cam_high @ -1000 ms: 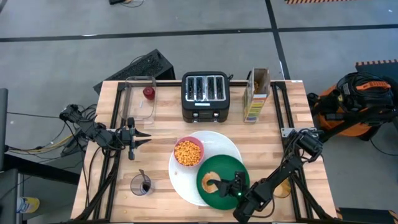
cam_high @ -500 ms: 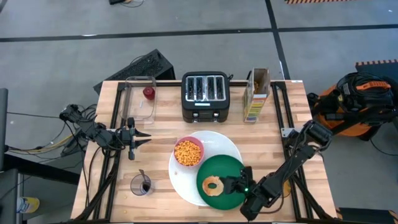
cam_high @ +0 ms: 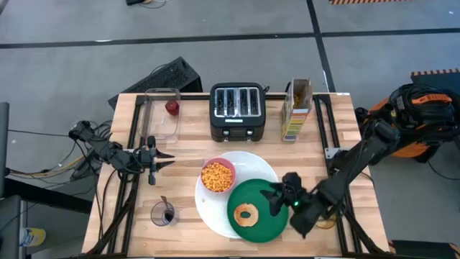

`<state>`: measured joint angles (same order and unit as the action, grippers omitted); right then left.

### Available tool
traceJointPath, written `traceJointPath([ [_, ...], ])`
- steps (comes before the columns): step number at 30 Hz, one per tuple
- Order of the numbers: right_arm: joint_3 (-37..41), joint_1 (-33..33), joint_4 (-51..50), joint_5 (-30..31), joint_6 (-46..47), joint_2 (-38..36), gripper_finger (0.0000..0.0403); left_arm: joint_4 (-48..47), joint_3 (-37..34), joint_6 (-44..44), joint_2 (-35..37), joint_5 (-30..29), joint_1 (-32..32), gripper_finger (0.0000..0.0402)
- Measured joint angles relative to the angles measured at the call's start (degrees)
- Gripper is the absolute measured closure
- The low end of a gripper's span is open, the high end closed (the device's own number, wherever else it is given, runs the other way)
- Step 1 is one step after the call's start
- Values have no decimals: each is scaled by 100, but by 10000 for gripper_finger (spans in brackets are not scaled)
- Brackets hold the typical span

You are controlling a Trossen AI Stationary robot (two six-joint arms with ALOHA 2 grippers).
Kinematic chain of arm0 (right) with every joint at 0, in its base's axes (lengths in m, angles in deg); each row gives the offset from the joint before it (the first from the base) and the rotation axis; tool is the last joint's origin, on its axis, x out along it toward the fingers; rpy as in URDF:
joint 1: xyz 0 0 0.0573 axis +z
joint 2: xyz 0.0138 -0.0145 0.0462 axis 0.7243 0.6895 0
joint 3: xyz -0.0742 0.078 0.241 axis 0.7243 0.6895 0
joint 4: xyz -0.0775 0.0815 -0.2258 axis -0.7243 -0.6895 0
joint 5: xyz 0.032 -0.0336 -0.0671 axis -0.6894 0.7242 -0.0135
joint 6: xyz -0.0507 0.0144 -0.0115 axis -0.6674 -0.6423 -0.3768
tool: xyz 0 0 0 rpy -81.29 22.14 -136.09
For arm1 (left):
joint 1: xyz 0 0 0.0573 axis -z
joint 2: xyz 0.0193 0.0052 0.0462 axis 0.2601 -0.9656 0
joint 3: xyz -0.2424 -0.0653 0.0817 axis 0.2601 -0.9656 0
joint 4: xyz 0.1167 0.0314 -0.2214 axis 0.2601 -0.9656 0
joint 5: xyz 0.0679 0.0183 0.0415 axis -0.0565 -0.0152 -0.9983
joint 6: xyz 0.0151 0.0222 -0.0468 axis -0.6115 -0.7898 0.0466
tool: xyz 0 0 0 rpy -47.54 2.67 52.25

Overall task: Arrange a breakfast setting
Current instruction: Put the spoon on the left of the pink bowl

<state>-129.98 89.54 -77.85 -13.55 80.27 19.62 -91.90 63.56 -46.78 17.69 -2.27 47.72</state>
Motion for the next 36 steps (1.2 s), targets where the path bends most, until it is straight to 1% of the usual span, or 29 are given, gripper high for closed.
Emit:
traceJointPath([
  [4, 0, -225, 450, -65, -1600, -507, 143, -1, 1, 0, -1, -2, -2, 333],
  [6, 0, -368, 747, -208, -2316, -721, 143, 0, 2, 1, -1, -2, -1, 333],
  [11, 0, -808, 1720, -997, -4069, -999, 143, -3, 2, 0, -1, -2, 0, 333],
  [15, 0, -1176, 2389, -1481, -4842, -937, 143, -3, 2, 0, 1, -2, 0, 333],
  [19, -13, -1509, 3055, -1973, -5131, -714, 143, -3, 2, 0, 1, -2, -2, 333],
  [21, 10, -1566, 3181, -2204, -5134, -570, 143, -2, 2, 0, 1, -2, 0, 333],
  [24, -4, -1703, 3640, -2444, -5136, -331, 143, 2, 2, 0, 0, 0, -1, 333],
  [28, -4, -1733, 4106, -2737, -5135, -12, 143, 0, 2, 0, 1, -2, 0, 333],
  [34, 2, -1491, 4601, -2748, -5126, 253, 143, 0, 2, 0, 0, 0, -1, 333],
  [36, -2, -1345, 4561, -2752, -5128, 249, 143, 2, 2, 0, 1, 0, -2, 333],
])
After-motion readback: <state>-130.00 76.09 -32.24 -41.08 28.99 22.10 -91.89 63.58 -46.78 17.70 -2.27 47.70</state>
